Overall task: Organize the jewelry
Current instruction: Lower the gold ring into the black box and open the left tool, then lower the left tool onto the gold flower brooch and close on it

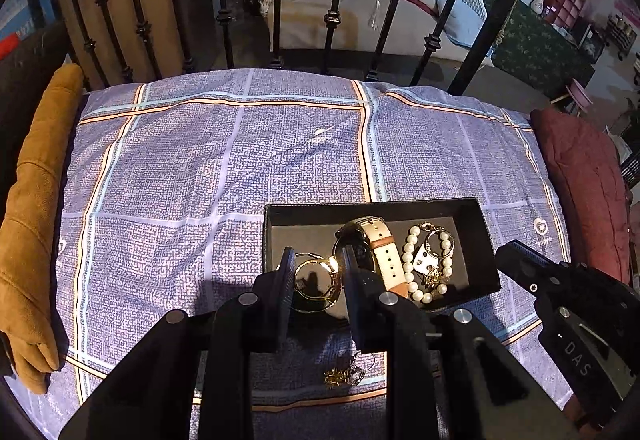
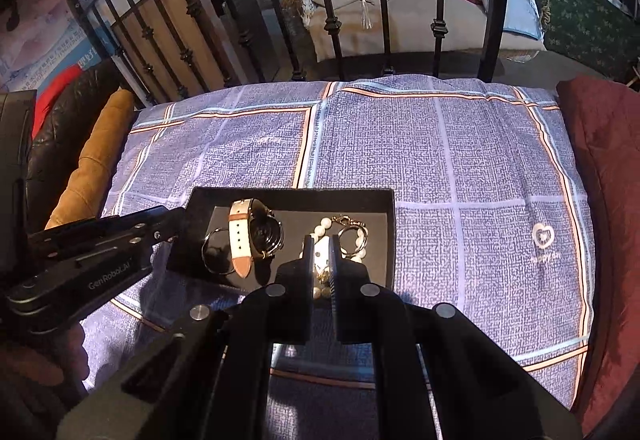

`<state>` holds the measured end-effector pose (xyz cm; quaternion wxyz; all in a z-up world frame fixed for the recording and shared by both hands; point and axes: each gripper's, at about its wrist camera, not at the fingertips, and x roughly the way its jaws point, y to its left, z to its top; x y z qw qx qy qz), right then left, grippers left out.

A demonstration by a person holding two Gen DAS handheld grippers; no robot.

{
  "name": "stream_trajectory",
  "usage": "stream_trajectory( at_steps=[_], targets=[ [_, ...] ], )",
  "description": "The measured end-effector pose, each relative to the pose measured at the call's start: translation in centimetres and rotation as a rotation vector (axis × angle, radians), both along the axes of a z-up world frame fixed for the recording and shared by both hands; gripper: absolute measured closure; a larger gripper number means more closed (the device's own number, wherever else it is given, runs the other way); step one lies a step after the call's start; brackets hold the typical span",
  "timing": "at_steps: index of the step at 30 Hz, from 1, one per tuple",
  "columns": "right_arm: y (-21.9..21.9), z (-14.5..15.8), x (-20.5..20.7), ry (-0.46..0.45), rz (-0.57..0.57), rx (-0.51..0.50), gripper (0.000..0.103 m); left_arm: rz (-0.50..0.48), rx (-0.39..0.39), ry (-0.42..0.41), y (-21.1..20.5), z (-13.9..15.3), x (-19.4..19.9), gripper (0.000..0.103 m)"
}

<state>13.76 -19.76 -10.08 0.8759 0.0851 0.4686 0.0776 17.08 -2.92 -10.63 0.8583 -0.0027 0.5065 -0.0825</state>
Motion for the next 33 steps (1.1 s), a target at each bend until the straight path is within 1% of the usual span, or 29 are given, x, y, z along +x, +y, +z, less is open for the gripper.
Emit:
stream_trajectory(
  at_steps=[7, 16, 18, 19, 20, 21, 22, 24, 26, 28, 30, 31, 33],
  targets=[
    [0.1, -0.5, 0.7, 0.007, 0.004, -0.003, 0.095, -0.007, 0.010, 0.030, -0.6, -1.2, 1.0, 0.080],
    [0.3, -0.9, 1.1, 0.027, 0.008, -0.012, 0.095, -0.014, 0.026, 0.054, -1.1, -2.0, 1.1, 0.080],
    [0.3, -0.9, 1.2, 0.034, 0.009, -0.013, 0.095, -0.016, 0.030, 0.070, -1.2, -2.2, 1.2, 0.079],
    [0.3, -0.9, 1.2, 0.035, 0.005, -0.015, 0.095, -0.010, 0.037, 0.073, -1.2, -2.3, 1.2, 0.062],
    [0.3, -1.0, 1.3, 0.041, 0.010, -0.009, 0.095, -0.001, 0.044, 0.074, -1.2, -2.3, 1.3, 0.048],
    [0.3, -1.0, 1.3, 0.043, 0.010, -0.009, 0.095, 0.005, 0.047, 0.067, -1.1, -2.2, 1.2, 0.029],
    [0.3, -1.0, 1.3, 0.045, 0.006, -0.015, 0.094, 0.010, 0.049, 0.062, -1.0, -2.1, 1.1, 0.024],
    [0.3, -1.3, 1.4, 0.058, 0.006, -0.016, 0.088, 0.007, 0.050, 0.072, -0.9, -2.1, 1.1, 0.023],
    [0.3, -1.3, 1.3, 0.059, 0.004, -0.019, 0.065, 0.026, 0.084, 0.078, -0.4, -2.0, 1.0, 0.023],
    [0.3, -1.1, 0.7, 0.044, 0.009, -0.020, 0.052, 0.068, 0.090, 0.075, 1.0, -1.8, 0.3, 0.023],
    [0.7, -1.2, -0.2, 0.036, 0.045, 0.004, 0.051, 0.100, 0.065, 0.102, 3.0, -1.9, -0.9, 0.023],
    [1.0, -1.4, -0.6, 0.035, 0.066, 0.007, 0.052, 0.098, 0.047, 0.135, 3.7, -2.2, -1.5, 0.023],
    [1.9, -2.1, -1.5, 0.042, 0.117, 0.008, 0.052, 0.028, -0.013, 0.188, 3.7, -3.0, -2.7, 0.024]
  ],
)
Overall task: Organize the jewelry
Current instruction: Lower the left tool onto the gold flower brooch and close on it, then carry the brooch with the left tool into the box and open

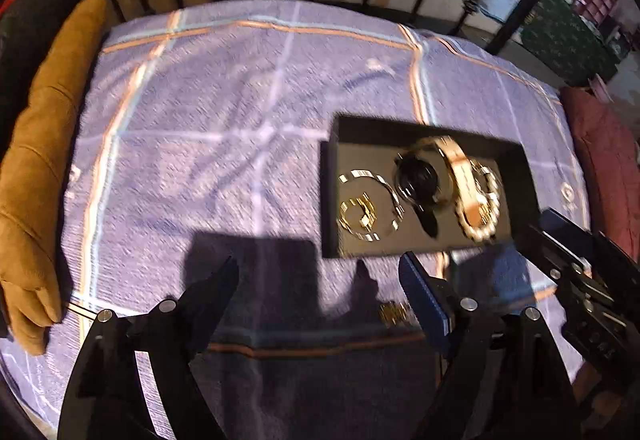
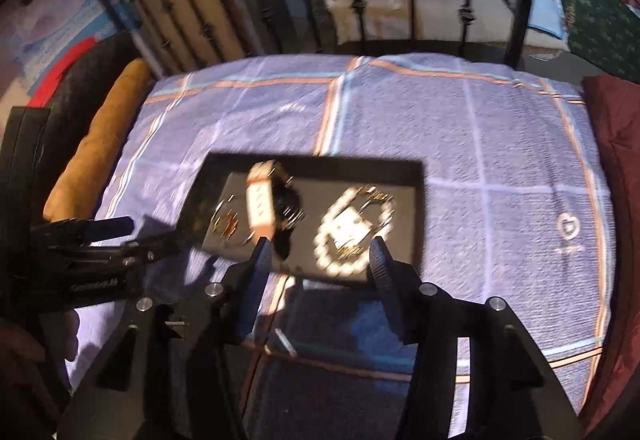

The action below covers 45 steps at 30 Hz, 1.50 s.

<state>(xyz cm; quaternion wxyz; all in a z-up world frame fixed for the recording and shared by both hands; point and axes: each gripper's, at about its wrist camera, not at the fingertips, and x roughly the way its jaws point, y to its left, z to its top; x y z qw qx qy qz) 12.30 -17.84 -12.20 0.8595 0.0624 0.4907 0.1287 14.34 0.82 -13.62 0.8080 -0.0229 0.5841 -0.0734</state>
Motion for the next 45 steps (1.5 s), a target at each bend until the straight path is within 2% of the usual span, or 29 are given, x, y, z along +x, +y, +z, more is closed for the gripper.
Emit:
stream_trajectory(
  at_steps=[3, 5, 9, 11, 14, 15, 17, 19, 23, 26, 27, 29, 30, 31, 35, 41, 45],
  targets=[
    [0.6, -1.3, -1.1, 0.034, 0.013, -0.007, 0.052, -0.145, 0.012, -0.002, -2.5, -1.1, -2.0, 0.026],
    [0.3, -1.9, -1.6, 0.051, 0.004, -0.015, 0.052, -0.181, 0.047, 0.006, -3.8, -2.4, -2.2, 0.026],
    [-0.5, -1.9, -2.1, 0.059, -0.012, -0.035, 0.052, -0.126, 0.106, 0.049, -4.1, -4.9, -1.6, 0.027],
    [-0.8, -1.5, -2.2, 0.050, -0.013, -0.037, 0.052, -0.116, 0.133, 0.061, -4.2, -4.7, -2.2, 0.029],
    [-0.5, -1.1, -2.3, 0.032, 0.017, -0.013, 0.052, -0.126, 0.123, 0.090, -3.5, -4.3, -4.1, 0.029],
    [-0.2, -1.2, -2.2, 0.035, 0.039, -0.004, 0.052, -0.118, 0.102, 0.082, -3.0, -3.9, -4.7, 0.029],
    [0.8, -1.6, -2.0, 0.036, 0.076, -0.016, 0.052, -0.071, 0.003, 0.024, -1.7, -3.0, -4.8, 0.029],
    [1.2, -1.9, -1.8, 0.039, 0.063, -0.023, 0.053, -0.046, -0.082, -0.048, -1.2, -2.3, -3.8, 0.029],
    [-0.3, -1.6, -1.2, 0.044, -0.022, -0.001, 0.053, -0.063, -0.085, -0.033, -2.2, -4.3, -1.2, 0.031],
    [-1.0, -1.2, -1.4, 0.038, -0.042, -0.018, 0.053, -0.107, 0.030, -0.053, -3.4, -4.7, -1.7, 0.047],
    [-1.2, -1.2, -1.4, 0.036, -0.043, -0.016, 0.053, -0.121, 0.068, -0.058, -3.9, -4.7, -1.9, 0.058],
    [-1.4, -1.4, -1.4, 0.039, -0.047, -0.018, 0.053, -0.128, 0.088, -0.053, -3.5, -4.5, -2.3, 0.070],
    [-1.5, -1.5, -1.4, 0.043, -0.048, -0.016, 0.053, -0.122, 0.108, -0.045, -3.3, -4.5, -2.4, 0.080],
    [-1.5, -1.7, -1.4, 0.047, -0.048, -0.012, 0.053, -0.111, 0.104, -0.042, -3.0, -4.4, -2.5, 0.084],
    [-1.2, -1.8, -1.7, 0.049, -0.042, 0.002, 0.053, -0.094, 0.071, -0.037, -1.7, -3.8, -3.1, 0.085],
    [-0.7, -1.8, -2.2, 0.049, -0.026, 0.021, 0.053, -0.041, -0.064, -0.049, 1.1, -1.5, -5.1, 0.085],
    [-0.7, -1.2, -2.3, 0.038, -0.031, 0.035, 0.053, -0.046, -0.081, -0.088, 1.4, 0.5, -4.9, 0.085]
  ],
)
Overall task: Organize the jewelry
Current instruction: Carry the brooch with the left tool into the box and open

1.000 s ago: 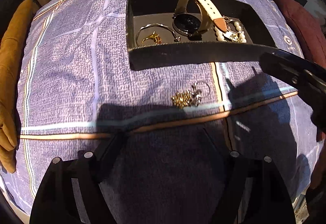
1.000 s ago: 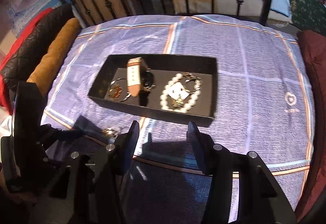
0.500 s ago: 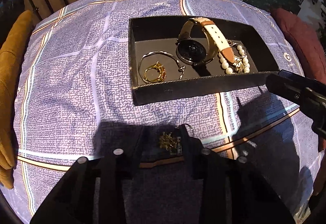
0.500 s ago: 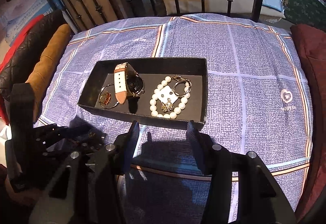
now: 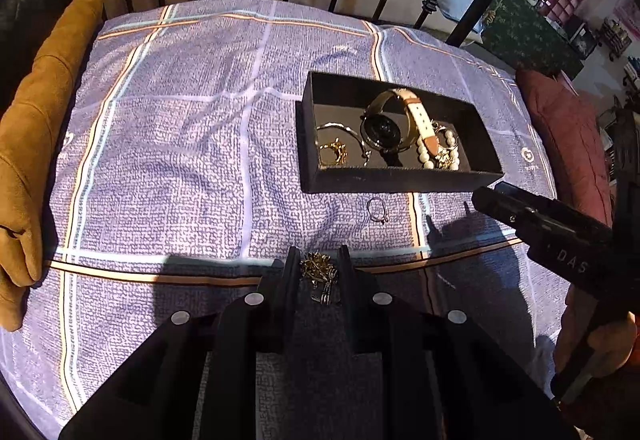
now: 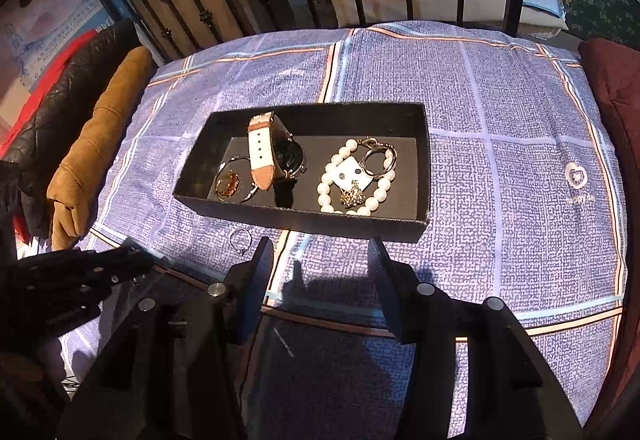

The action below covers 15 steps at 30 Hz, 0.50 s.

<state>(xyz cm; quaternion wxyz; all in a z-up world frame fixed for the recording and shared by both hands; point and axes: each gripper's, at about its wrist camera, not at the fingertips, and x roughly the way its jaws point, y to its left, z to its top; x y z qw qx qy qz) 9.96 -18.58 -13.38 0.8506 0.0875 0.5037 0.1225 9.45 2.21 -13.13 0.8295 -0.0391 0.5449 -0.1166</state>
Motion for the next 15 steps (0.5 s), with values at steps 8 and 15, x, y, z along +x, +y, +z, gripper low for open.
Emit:
stream_trajectory(
  at_steps=[8, 15],
  targets=[
    [0.1, 2.1, 0.0, -0.052, -0.017, -0.018, 0.053, -0.044, 0.054, -0.040, -2.4, 1.7, 1.9, 0.085],
    [-0.5, 3.2, 0.8, -0.079, -0.046, -0.017, 0.053, -0.034, 0.082, -0.013, -3.5, 1.7, 3.0, 0.085]
  ],
)
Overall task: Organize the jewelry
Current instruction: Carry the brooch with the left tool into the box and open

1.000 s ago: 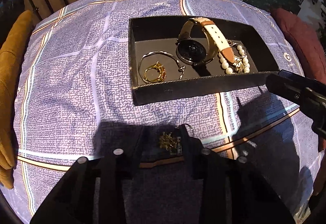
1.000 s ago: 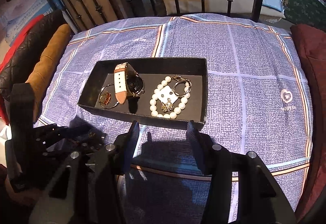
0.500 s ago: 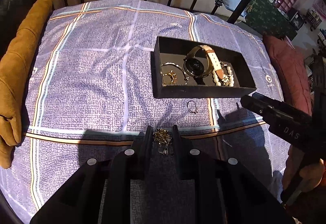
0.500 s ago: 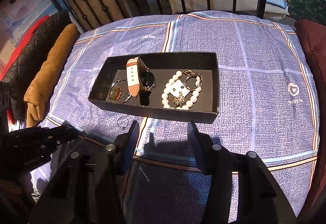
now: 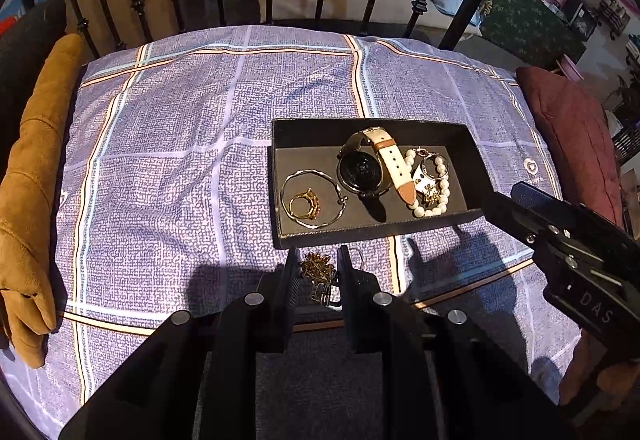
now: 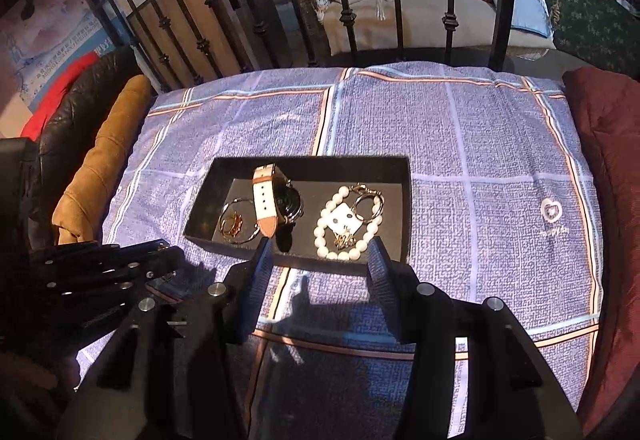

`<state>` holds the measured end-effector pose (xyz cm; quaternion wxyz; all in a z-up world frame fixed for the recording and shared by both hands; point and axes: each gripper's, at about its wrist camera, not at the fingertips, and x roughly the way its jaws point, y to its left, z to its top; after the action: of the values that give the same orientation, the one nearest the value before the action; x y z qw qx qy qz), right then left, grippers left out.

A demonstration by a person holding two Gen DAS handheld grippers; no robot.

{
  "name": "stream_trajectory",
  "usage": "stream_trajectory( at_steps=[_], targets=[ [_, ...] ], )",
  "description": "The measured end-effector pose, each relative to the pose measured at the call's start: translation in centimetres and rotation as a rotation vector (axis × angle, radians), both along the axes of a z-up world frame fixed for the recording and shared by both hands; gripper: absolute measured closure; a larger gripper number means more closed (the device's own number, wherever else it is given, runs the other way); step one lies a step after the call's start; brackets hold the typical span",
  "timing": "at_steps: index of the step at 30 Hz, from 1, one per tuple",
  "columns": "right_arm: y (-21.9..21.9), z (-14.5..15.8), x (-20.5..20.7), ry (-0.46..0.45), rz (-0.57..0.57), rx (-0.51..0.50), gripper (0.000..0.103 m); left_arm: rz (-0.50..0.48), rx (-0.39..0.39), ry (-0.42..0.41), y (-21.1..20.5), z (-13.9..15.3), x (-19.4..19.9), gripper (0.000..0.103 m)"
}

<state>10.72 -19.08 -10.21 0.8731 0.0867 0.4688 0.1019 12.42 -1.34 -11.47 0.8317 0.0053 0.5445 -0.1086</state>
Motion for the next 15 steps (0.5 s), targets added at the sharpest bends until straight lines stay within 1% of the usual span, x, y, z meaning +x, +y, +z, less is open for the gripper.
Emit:
stream_trajectory(
  at_steps=[5, 12, 15],
  targets=[
    [-0.5, 0.8, 0.6, -0.024, -0.017, -0.001, 0.053, 0.005, 0.047, -0.009, -1.4, 0.2, 1.7, 0.085],
    [-1.1, 1.6, 1.7, -0.056, -0.030, -0.009, 0.053, -0.008, 0.040, -0.044, -2.8, 1.3, 3.6, 0.085],
    [-1.3, 1.9, 2.2, -0.068, -0.035, -0.009, 0.053, -0.015, 0.052, -0.058, -3.2, 1.7, 3.9, 0.085]
  ],
)
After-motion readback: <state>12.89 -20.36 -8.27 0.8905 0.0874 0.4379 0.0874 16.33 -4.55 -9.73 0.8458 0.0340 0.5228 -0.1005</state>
